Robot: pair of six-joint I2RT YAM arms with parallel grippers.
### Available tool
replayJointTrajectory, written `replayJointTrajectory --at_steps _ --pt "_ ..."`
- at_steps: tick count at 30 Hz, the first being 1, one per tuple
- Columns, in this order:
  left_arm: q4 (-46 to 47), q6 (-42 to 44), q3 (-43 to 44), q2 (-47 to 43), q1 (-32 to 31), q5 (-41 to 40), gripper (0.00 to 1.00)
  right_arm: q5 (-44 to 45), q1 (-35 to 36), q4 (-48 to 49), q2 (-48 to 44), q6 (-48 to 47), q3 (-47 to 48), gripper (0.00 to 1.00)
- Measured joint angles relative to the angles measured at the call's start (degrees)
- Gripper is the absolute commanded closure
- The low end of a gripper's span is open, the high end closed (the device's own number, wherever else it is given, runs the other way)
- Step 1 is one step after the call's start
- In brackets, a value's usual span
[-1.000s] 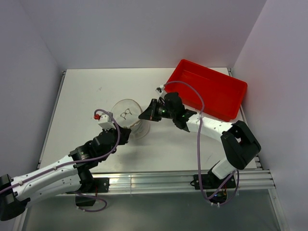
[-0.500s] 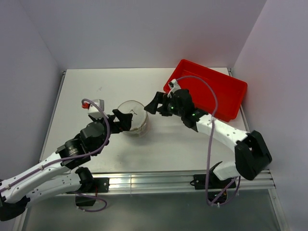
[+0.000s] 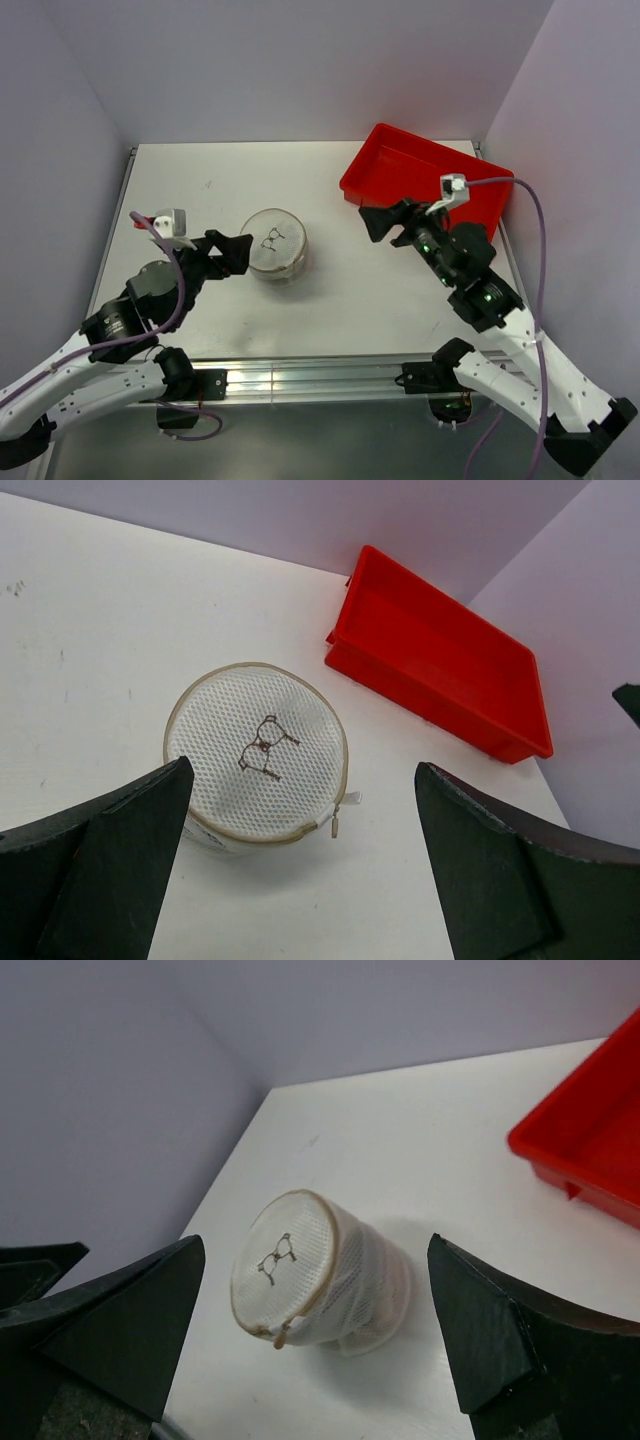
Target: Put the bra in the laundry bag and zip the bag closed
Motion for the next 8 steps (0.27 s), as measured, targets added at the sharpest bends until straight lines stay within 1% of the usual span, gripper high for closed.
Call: replayJointTrajectory --at_steps 5,8 --pt "-1.9 0.0 0.0 -4.3 0.0 -0.1 0.01 9.0 0.0 -3.9 -9.2 -0.9 -5.3 0.00" --pt "-2.5 -0.3 -0.6 -6.3 0.0 -0.5 0.01 12.1 0.0 -6.1 -11.0 -0.8 -8.0 0.00"
